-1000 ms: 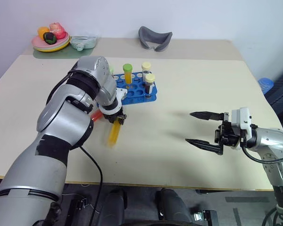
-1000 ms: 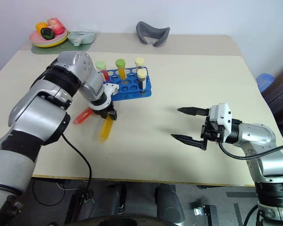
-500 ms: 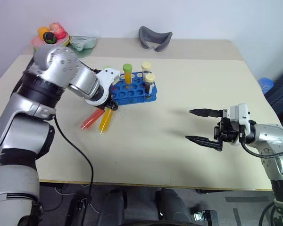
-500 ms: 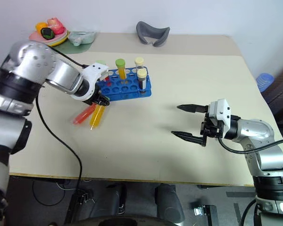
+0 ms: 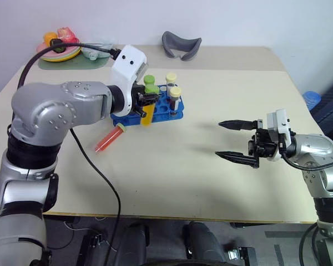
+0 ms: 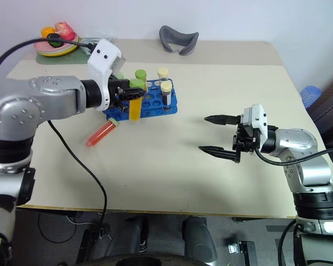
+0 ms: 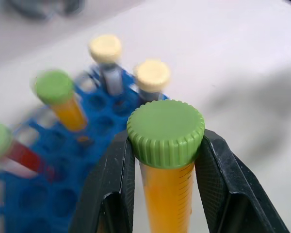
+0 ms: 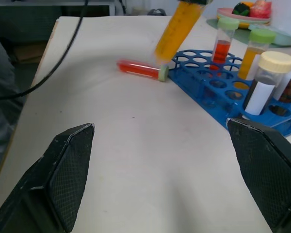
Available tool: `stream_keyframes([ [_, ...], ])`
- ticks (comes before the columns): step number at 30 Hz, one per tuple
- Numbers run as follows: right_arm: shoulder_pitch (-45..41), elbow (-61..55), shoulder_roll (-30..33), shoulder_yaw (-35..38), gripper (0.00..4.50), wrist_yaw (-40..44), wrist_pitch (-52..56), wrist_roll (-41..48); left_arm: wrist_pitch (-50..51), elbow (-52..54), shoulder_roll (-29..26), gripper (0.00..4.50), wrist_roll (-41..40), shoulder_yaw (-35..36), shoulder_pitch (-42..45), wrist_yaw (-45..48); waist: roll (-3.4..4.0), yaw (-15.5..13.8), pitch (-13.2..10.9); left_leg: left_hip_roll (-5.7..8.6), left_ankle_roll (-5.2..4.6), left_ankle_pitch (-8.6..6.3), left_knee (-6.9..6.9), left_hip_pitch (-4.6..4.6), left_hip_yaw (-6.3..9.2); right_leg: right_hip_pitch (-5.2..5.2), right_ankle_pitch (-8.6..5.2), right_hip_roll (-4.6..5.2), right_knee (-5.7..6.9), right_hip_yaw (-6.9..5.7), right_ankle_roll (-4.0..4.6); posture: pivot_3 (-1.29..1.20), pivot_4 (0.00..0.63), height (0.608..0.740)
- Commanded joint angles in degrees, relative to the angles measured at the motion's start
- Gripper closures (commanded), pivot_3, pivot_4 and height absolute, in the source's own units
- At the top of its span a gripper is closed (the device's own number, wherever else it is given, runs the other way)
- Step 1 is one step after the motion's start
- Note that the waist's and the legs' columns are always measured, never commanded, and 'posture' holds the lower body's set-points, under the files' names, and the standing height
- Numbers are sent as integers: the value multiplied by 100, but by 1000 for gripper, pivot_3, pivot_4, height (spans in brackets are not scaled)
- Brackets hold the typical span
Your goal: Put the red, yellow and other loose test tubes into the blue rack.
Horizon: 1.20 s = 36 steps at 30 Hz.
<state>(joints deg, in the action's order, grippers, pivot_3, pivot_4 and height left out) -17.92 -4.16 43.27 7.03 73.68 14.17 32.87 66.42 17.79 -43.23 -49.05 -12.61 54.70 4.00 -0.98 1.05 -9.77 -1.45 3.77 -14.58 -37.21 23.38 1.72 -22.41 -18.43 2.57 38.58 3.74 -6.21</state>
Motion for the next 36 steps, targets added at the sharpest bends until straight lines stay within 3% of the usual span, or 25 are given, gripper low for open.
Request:
stream_keyframes([
  [1, -82, -138, 100, 107, 0, 38, 159, 158, -1144, 291, 205, 3367, 1376, -244, -541, -193, 2, -7, 1, 0, -2, -1, 1, -2, -1, 1, 0, 0, 0, 1, 0, 0, 150, 740],
  [7, -200, -203, 190, 118, 0, 102, 408, 184, -2653, 478, 905, 3367, 2794, -391, -1369, -176, -5, -44, -3, 0, -25, -14, -7, 11, 0, -2, 0, 4, -7, 0, 0, 0, 150, 740],
  [10, -307, -166, 204, 90, 0, 121, 471, 153, -3223, 335, 1405, 3367, 2959, -126, -1726, -116, -2, -34, -1, -1, -34, -19, -5, 6, 0, 0, 0, 2, -6, 1, 0, 0, 150, 740],
  [27, -371, -200, 70, 76, 0, -16, 501, 109, -4582, -1454, 2772, 3367, 4174, 249, -1462, 195, -2, -28, -1, 0, -46, -26, -9, 5, -1, 1, 1, 2, -3, -1, 0, 0, 150, 740],
  [36, -215, -128, -110, 374, 0, -810, 458, 32, -4703, -1835, 3087, 3367, 4499, 278, -1460, 335, -2, -28, -1, 0, -46, -26, -9, 5, 0, -2, 1, 1, 0, -1, -1, 0, 150, 740],
])
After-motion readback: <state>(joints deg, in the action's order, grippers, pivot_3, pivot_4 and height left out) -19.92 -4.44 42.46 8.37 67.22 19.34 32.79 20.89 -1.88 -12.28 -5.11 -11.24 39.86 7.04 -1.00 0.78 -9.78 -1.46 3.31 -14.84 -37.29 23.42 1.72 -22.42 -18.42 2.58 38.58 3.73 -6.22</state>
